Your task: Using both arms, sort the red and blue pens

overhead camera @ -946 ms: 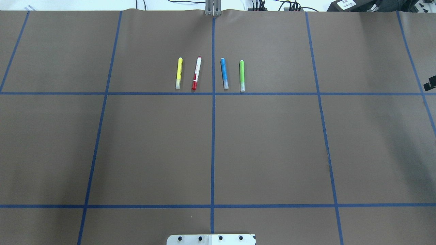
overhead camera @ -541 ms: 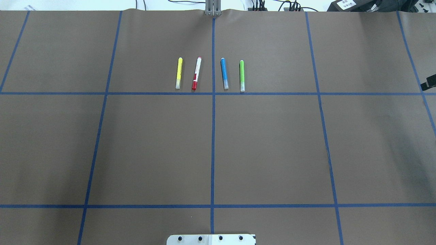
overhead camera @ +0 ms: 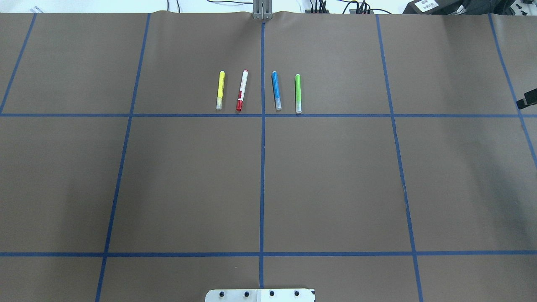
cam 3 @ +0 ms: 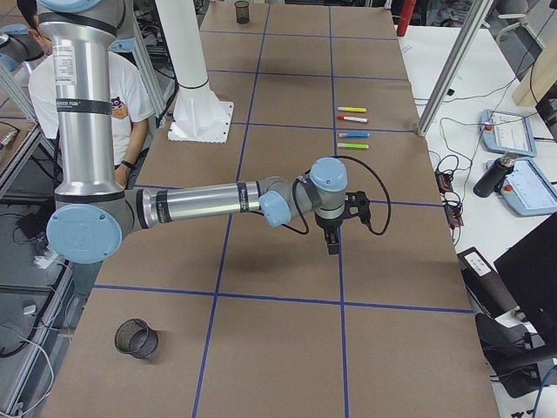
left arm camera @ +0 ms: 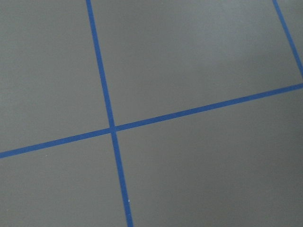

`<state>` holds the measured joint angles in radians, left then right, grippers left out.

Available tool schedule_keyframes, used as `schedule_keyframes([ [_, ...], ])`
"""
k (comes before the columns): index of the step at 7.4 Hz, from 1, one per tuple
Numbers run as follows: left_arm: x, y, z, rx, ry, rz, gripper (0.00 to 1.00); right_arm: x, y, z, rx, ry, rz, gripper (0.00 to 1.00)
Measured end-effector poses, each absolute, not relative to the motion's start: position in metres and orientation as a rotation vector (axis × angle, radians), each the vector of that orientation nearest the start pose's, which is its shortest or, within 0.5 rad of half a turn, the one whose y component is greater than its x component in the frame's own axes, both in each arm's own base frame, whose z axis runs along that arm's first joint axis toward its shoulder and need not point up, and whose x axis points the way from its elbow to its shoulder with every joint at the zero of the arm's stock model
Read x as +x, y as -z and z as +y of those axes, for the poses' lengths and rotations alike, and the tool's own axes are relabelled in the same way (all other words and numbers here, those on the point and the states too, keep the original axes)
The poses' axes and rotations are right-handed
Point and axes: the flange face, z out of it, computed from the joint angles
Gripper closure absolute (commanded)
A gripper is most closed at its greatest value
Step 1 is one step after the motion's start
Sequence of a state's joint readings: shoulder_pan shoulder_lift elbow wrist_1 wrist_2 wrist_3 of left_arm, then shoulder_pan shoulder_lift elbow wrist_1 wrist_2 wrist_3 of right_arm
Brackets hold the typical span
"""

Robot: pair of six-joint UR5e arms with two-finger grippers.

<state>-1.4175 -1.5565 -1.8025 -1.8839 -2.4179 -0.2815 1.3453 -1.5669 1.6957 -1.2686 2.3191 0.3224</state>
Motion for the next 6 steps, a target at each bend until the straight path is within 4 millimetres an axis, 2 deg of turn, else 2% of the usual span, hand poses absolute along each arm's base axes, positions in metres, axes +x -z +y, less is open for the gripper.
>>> schedule_keyframes([
  [1,0.055,-0.474,-0.526,0.307,-0.116,0.933,0.00,-0.050,-0.563,-0.513,0.195,0.070,-0.818,0.00],
  [4,0.203,-0.368,-0.594,0.257,-0.103,0.925,0.01,-0.050,-0.565,-0.514,0.193,0.069,-0.813,0.00],
  [6,0.263,-0.315,-0.625,0.226,-0.128,0.922,0.01,-0.050,-0.562,-0.514,0.198,0.070,-0.815,0.00],
])
